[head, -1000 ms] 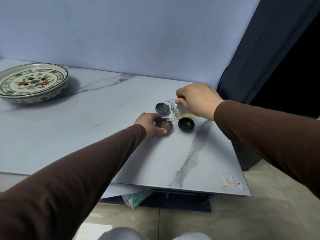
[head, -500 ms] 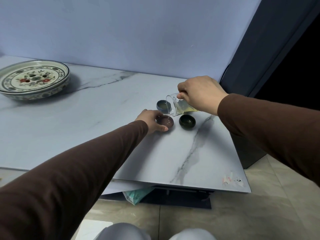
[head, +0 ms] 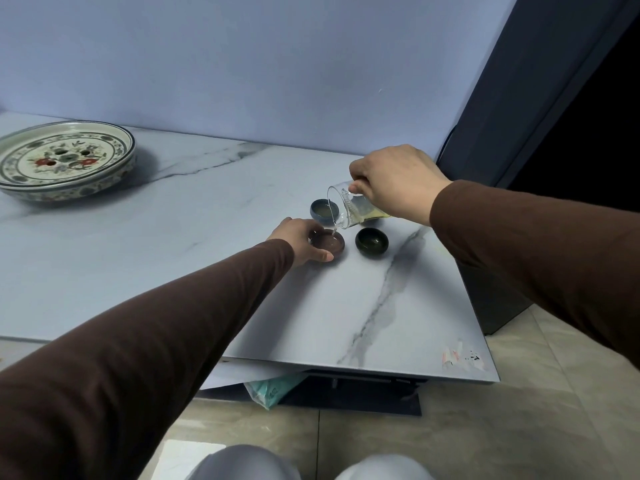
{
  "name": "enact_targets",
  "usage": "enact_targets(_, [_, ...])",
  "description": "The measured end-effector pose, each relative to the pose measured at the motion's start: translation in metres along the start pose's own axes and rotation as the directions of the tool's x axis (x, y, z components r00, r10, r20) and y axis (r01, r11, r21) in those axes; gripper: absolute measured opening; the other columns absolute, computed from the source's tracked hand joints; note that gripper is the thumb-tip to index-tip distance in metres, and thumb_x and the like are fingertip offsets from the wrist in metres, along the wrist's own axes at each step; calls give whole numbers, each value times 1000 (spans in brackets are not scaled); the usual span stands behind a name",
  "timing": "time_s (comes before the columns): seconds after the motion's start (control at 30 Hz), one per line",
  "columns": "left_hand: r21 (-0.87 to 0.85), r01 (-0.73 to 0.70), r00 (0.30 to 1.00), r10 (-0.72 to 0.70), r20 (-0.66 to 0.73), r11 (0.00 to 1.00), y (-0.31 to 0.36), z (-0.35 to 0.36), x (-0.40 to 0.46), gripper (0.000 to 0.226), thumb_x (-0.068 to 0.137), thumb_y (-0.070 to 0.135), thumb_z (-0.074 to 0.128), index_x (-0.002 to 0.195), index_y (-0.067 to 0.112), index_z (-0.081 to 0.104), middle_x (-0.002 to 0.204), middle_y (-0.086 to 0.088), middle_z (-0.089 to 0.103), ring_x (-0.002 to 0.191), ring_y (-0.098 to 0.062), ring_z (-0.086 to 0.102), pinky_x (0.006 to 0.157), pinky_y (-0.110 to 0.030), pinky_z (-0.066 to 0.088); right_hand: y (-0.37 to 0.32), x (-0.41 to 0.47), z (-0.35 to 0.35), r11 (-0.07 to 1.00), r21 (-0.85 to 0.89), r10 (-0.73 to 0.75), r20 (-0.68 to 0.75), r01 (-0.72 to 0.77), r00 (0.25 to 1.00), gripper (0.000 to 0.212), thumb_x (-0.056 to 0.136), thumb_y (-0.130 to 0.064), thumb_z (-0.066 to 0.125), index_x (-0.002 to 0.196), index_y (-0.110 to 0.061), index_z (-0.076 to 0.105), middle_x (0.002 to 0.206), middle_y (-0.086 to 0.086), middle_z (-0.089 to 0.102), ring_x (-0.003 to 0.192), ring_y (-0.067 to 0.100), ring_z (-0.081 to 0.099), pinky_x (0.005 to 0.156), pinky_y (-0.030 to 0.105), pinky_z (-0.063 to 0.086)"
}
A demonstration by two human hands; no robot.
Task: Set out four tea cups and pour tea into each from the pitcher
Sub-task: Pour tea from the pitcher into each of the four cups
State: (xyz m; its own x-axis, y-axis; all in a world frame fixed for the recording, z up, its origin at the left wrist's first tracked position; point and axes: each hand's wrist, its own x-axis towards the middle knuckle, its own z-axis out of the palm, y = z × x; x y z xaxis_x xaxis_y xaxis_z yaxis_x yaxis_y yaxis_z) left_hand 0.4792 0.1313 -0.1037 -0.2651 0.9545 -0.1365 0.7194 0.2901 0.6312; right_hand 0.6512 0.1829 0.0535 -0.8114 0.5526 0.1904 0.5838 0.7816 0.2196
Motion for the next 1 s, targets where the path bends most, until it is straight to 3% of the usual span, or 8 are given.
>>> enact_targets(0.2, [-1,2,1000,-2,1,1000,0,0,-1,68,61,50,82,123,33,60,120,-4,59,112,-22,53,99,-36,46,8,-5,7,998,46,47,-28,-46,998,26,98,-37,48,80,-19,53,76,3,55,75,30,47,64,32,31])
enact_targets(0.37, [-8,5,1000,-5,1,1000,0,1,-2,68,61,49,82,123,33,59,121,-4,58,110,-21,54,99,-36,45,27,-11,24,948,252,196,22,-195,980,25,96,-40,52,84,-21,63,76,-3,58,79,24,51,66,32,34])
enact_targets(0.5, [-4,-2,1000,2,-15,1000,-2,3,-1,67,64,50,80,125,32,58,120,-4,57,115,-21,49,98,-34,44,47,-19,41,805,474,334,134,-356,933,27,94,-43,52,84,-24,69,84,-6,68,83,20,59,71,33,45])
enact_targets(0.63, [61,-78,996,80,-32,995,1,4,-2,80,67,49,77,137,26,46,127,-3,52,123,-23,39,102,-36,38,66,-27,54,632,640,430,179,-437,885,30,94,-41,55,73,-24,68,65,-11,61,65,13,53,62,29,39])
enact_targets(0.73, [20,-140,982,142,-126,990,7,-2,4,77,68,48,76,134,25,46,125,0,48,120,-22,37,101,-33,36,83,-30,55,562,693,484,166,-451,859,31,95,-39,55,73,-21,69,62,-12,59,61,7,52,66,29,41])
enact_targets(0.83, [47,-186,956,192,-221,981,20,-10,24,67,71,46,73,129,24,51,125,0,51,121,-23,36,97,-28,33,98,-28,50,591,665,515,125,-457,848,30,95,-40,54,75,-23,69,67,-12,62,68,13,57,70,31,45])
enact_targets(1.0, [230,-174,970,207,-129,958,47,-13,67,69,74,54,70,133,22,51,129,0,56,125,-25,34,102,-34,38,113,-18,44,755,488,480,44,-438,876,27,96,-39,51,80,-25,67,76,-7,63,78,18,56,59,29,34])
